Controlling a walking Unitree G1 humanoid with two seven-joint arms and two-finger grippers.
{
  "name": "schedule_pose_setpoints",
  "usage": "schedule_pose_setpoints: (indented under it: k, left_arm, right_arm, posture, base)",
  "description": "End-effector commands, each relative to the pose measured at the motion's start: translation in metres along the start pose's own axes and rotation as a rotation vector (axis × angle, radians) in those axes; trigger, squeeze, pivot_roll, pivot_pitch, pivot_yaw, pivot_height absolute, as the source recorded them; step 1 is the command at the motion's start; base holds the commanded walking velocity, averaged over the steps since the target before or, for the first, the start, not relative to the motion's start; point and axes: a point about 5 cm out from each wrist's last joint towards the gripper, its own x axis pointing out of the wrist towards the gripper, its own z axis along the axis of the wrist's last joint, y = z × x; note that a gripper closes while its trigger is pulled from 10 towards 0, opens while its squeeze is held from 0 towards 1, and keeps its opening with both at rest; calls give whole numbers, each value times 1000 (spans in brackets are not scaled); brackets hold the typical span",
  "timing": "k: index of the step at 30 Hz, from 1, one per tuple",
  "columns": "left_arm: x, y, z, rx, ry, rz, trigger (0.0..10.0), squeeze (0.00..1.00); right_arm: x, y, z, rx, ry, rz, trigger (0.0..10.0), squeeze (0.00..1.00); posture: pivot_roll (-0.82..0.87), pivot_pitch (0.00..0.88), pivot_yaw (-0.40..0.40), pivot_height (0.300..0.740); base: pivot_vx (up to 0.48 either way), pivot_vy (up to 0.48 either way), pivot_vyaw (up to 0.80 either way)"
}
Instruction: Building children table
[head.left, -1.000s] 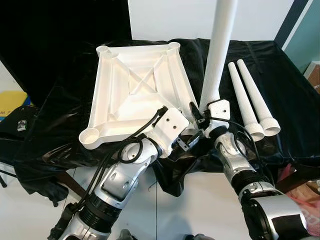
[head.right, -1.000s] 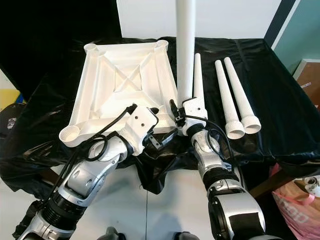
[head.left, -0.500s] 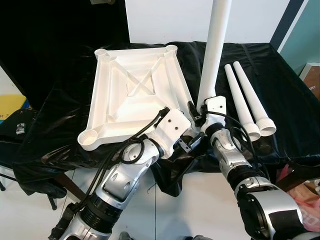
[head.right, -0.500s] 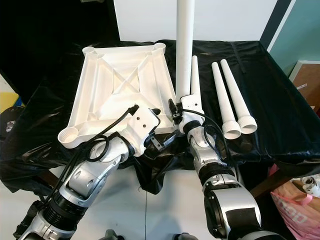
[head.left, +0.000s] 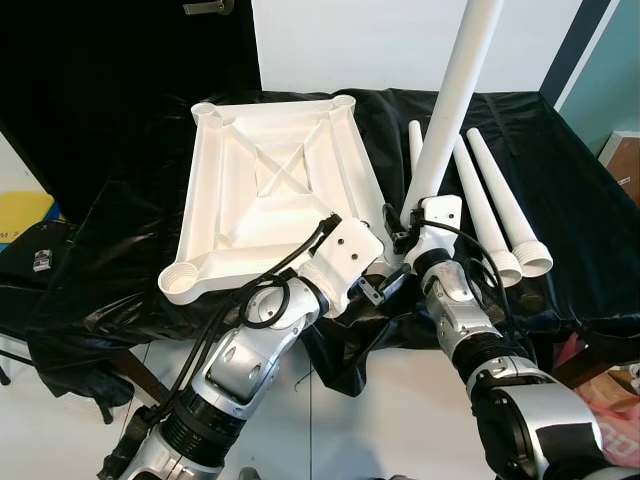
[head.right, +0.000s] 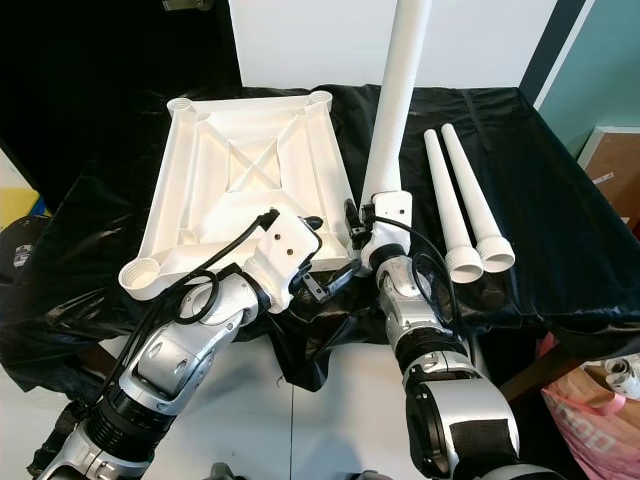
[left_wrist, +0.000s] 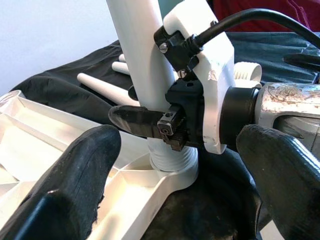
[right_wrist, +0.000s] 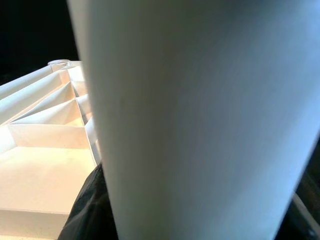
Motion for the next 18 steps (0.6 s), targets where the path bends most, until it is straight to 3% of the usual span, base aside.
schedule_pose_setpoints:
  k: [1, 4, 11, 18]
  left_arm:
    - [2, -7, 5, 8, -16, -86, 10000, 0]
    - [2, -8, 5, 11, -17, -87, 10000, 0]
    - [2, -8, 5, 12, -17, -81, 10000, 0]
    - [2, -7, 5, 9, -19, -74, 10000, 0]
  right_arm:
    - [-33, -6, -58, 44, 289, -58, 10000, 0]
    - [-33, -4, -56, 6, 264, -40, 10000, 0]
    - [-36, -3, -56, 23, 242, -75, 10000, 0]
    - [-38, 2, -57, 43, 246, -377, 10000, 0]
  posture:
    - [37, 82, 5, 740]
    - [37, 80, 3, 740]
    - [40, 81, -2, 740]
    - [38, 84, -8, 740]
  base:
    - [0, 0, 0]
    - [0, 0, 0]
    - [0, 0, 0]
    - [0, 0, 0]
